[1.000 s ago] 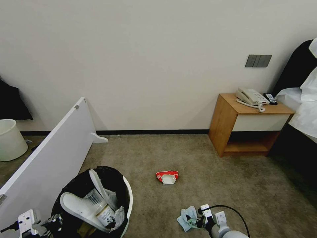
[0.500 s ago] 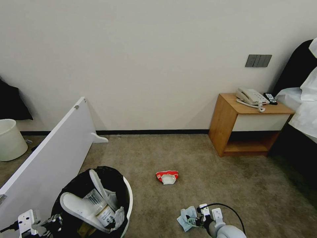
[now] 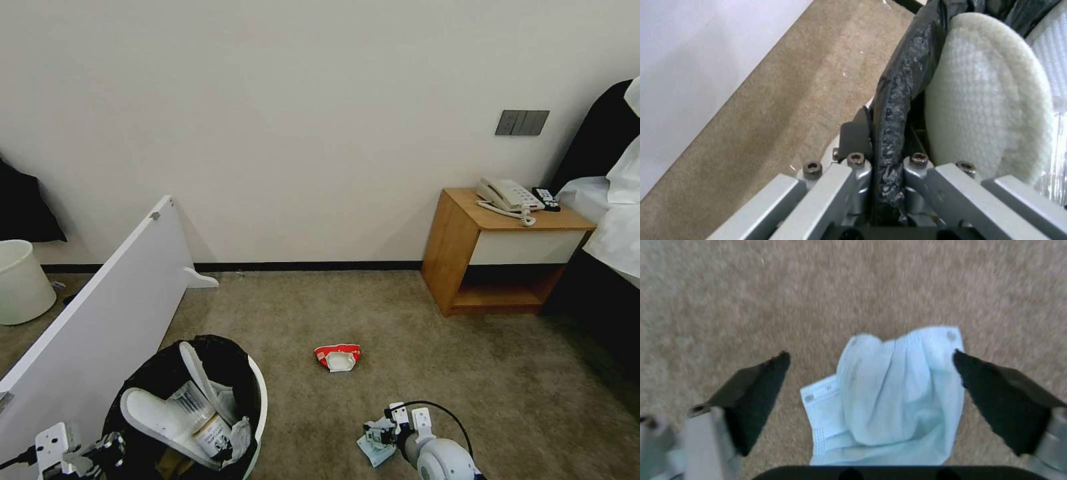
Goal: Pick up the trash bin, then pick up the garbage from the floor and place it into the trash bin.
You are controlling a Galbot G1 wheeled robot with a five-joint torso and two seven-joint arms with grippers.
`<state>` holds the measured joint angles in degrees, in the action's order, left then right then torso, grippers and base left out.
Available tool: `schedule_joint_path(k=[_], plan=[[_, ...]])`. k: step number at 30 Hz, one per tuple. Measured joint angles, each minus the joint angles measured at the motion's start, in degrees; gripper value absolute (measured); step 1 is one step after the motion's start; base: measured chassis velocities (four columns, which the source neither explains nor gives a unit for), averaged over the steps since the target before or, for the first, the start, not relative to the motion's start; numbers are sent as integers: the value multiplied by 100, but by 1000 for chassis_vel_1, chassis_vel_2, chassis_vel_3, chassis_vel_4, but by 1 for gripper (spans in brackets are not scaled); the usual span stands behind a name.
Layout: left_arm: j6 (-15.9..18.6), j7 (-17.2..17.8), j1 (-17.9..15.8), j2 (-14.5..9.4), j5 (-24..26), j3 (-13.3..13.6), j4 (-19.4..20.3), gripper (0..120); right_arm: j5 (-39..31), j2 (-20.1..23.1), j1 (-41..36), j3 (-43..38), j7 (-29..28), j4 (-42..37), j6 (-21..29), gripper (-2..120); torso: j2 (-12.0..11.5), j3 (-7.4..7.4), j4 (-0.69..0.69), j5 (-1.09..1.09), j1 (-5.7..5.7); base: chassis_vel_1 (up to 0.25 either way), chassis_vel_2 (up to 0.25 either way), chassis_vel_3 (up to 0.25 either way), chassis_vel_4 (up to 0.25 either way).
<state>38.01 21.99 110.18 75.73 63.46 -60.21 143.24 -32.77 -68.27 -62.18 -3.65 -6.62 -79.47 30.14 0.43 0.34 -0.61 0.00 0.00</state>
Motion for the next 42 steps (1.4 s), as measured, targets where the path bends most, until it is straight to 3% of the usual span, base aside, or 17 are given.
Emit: schedule_joint_path(k=[8, 9, 12, 24, 36, 42], plan=[[0, 4, -13, -10, 12, -5, 0, 2, 4, 41, 4, -58, -47, 132, 114, 57, 0, 0, -1, 0, 0, 0, 0, 0, 0], [0, 4, -13, -10, 12, -5, 0, 2, 4, 41, 4, -58, -47, 132, 114, 57, 0, 0, -1, 0, 0, 0, 0, 0, 0], [0, 7, -20, -19, 18, -5, 0, 2, 13, 54, -29, -73, -58, 141, 129, 40, 0, 0, -1, 0, 0, 0, 0, 0, 0], [-1, 7, -2, -12, 32, -12, 0, 2, 38, 128, -57, -127, -70, 170, 205, 0, 0, 0, -1, 0, 0, 0, 0, 0, 0], [-1, 6, 24, -3, 58, -32, 0, 2, 101, 53, 44, -190, -15, 421, 208, 0, 0, 0, 1, 0, 0, 0, 0, 0, 0], [-3, 5, 16, -23, 73, -41, 0, 2, 78, 254, -57, -240, 24, 133, 209, 0, 0, 0, -1, 0, 0, 0, 0, 0, 0]])
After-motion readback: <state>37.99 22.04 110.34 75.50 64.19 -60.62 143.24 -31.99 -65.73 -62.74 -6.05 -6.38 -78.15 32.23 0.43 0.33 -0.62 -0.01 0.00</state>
